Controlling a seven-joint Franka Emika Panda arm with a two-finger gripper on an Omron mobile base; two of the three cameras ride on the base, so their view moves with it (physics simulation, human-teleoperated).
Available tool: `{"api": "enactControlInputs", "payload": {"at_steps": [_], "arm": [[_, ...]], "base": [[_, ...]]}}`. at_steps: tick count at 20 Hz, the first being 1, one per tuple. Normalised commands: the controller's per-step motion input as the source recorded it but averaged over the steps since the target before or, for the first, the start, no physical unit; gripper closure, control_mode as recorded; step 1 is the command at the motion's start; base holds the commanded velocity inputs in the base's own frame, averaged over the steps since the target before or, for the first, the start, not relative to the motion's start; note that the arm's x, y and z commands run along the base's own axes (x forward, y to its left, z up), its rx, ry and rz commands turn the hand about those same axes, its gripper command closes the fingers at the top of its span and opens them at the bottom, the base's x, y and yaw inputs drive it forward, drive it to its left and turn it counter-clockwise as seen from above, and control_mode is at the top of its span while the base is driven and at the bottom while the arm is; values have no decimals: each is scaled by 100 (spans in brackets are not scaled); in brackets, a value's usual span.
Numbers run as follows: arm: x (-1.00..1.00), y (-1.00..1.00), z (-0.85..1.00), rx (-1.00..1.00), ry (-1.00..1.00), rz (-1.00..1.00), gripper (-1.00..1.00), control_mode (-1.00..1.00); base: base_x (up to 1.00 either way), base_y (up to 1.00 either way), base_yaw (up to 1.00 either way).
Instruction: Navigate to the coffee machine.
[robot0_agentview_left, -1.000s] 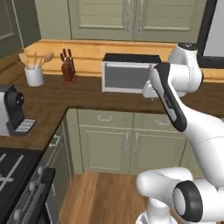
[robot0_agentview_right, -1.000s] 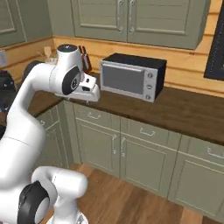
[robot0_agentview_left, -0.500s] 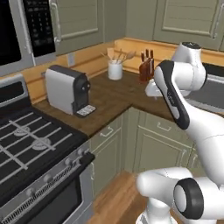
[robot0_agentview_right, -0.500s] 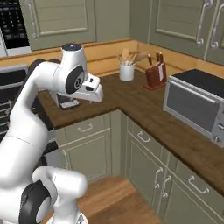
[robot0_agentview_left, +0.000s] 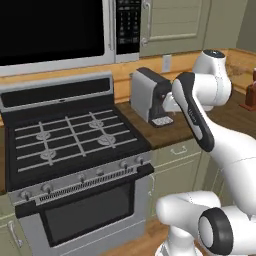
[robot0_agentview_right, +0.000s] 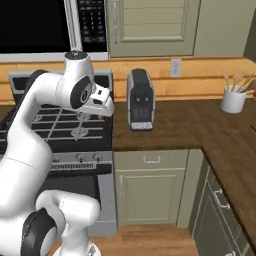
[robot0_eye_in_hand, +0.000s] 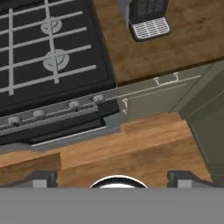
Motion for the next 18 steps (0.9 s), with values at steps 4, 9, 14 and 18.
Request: {"api": "enactControlInputs", "payload": {"at_steps": [4,9,14,18], "arm": [[0,0,0,0,0,0,-100,100],[0,0,0,0,0,0,-100,100],[0,0,0,0,0,0,-100,100],[0,0,0,0,0,0,-100,100]], "base": [[7,-88,40],[50,-77,19],[82,-40,14],[78,-21,13]]}}
